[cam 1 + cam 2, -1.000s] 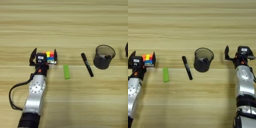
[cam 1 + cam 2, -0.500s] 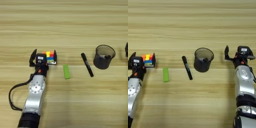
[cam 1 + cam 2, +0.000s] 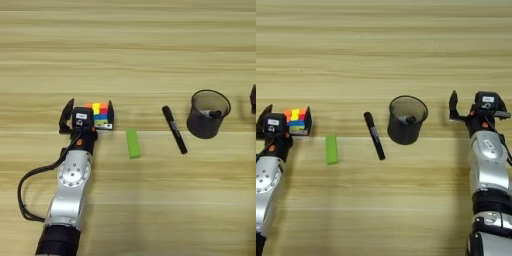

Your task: Move the objects on the table

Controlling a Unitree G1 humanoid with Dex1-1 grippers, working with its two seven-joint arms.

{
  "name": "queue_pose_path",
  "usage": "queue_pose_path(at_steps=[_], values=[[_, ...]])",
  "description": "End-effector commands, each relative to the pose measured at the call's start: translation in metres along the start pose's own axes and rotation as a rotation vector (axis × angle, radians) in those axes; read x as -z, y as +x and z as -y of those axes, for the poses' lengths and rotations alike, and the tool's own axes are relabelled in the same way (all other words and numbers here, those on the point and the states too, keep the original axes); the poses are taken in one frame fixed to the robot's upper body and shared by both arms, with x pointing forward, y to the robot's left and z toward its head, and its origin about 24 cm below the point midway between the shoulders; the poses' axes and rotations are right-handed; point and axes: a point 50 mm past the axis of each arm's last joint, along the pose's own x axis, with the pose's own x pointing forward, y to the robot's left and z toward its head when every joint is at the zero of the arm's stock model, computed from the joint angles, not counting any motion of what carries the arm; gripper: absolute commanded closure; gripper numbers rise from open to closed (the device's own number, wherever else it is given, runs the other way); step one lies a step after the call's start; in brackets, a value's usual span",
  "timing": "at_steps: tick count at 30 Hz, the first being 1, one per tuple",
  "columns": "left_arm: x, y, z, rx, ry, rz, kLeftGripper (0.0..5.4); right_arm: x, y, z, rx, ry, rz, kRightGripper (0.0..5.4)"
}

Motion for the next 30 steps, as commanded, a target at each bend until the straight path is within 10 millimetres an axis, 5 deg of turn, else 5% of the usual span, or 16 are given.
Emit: queue_pose_path(at_steps=[1,30], values=[[0.0062,0.0001,-0.0007,0.005,-0.006,-0.045,0.0,-0.0067,0.0022,-0.0026,-0.008,0.004,0.032,0.01],[0.0122,-0.0001,-0.0017,0.01,-0.002,-0.083,0.0,-0.0075,0.0016,-0.0031,-0.009,0.004,0.034,0.01]])
